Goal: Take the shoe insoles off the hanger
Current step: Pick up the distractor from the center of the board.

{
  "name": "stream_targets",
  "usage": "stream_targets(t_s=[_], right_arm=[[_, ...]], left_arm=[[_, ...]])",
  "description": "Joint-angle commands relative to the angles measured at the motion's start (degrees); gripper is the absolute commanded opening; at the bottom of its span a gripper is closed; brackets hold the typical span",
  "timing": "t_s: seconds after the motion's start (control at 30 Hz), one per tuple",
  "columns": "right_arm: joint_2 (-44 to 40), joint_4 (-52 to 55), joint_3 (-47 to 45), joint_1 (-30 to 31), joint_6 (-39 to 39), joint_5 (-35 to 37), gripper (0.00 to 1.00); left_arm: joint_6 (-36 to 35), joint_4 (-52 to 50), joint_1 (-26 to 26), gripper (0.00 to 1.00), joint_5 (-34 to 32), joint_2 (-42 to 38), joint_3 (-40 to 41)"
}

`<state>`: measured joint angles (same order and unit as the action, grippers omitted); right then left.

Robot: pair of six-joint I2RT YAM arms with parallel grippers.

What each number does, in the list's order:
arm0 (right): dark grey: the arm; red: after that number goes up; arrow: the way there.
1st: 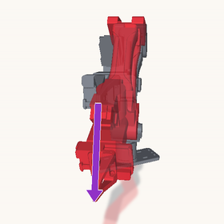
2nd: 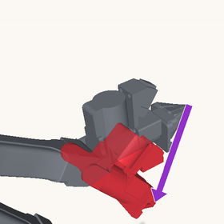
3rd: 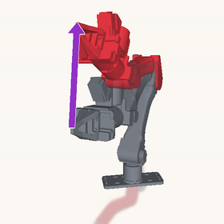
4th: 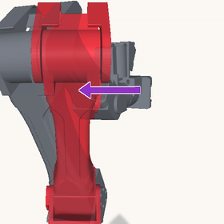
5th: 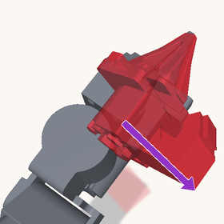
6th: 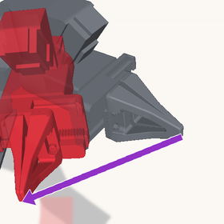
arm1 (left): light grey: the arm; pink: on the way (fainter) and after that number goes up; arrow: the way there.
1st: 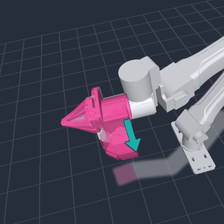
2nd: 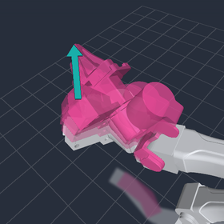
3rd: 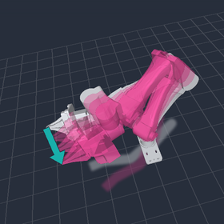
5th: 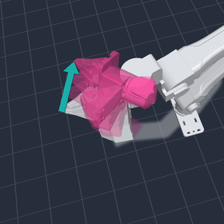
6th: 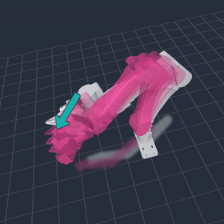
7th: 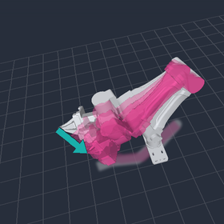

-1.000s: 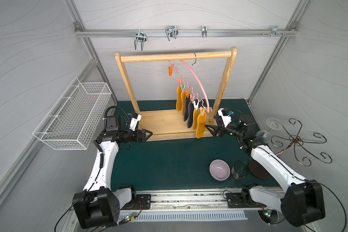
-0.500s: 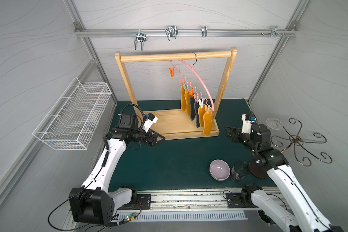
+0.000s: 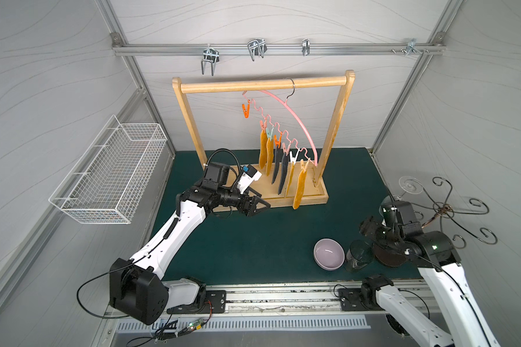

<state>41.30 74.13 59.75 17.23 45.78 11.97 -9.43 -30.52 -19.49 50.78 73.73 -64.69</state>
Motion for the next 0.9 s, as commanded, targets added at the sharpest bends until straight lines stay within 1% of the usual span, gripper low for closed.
stream_targets(t_s=[0.0,0.27,0.33,0.43,0.6,0.7,0.8,0.87], right_arm=[[-0.88,14.45,-0.20,0.11,7.92,-0.03,0.68],[-2.98,13.22,-7.16,0.17,9.29,-2.86,0.64],[-3.07,11.41,-8.93,0.17,9.11,-3.64,0.61],[-3.07,9.30,-11.01,0.16,9.15,-4.37,0.49],[-2.59,6.01,-12.59,0.09,8.63,-4.31,0.34],[-1.79,4.62,-13.00,0.08,8.41,-5.06,0.30],[-1.66,4.58,-12.61,0.07,8.16,-4.24,0.22],[-2.06,4.86,-12.16,0.09,7.93,-3.29,0.19]], left_arm=[[1.02,4.62,-0.73,0.88,-0.42,0.32,0.09],[1.26,4.25,-2.40,0.88,-0.14,-0.06,-0.26],[1.02,3.86,-2.40,0.88,-0.75,-0.22,-0.27],[0.57,2.99,-2.40,0.88,-1.54,-0.47,-0.56],[0.47,2.89,-2.40,0.88,-1.74,-0.26,-0.52],[0.30,2.66,-2.40,0.88,-1.85,-0.16,-0.63],[0.20,2.49,-2.40,0.88,-1.93,0.00,-0.66],[0.29,2.44,-2.40,0.88,-1.76,0.05,-0.62]])
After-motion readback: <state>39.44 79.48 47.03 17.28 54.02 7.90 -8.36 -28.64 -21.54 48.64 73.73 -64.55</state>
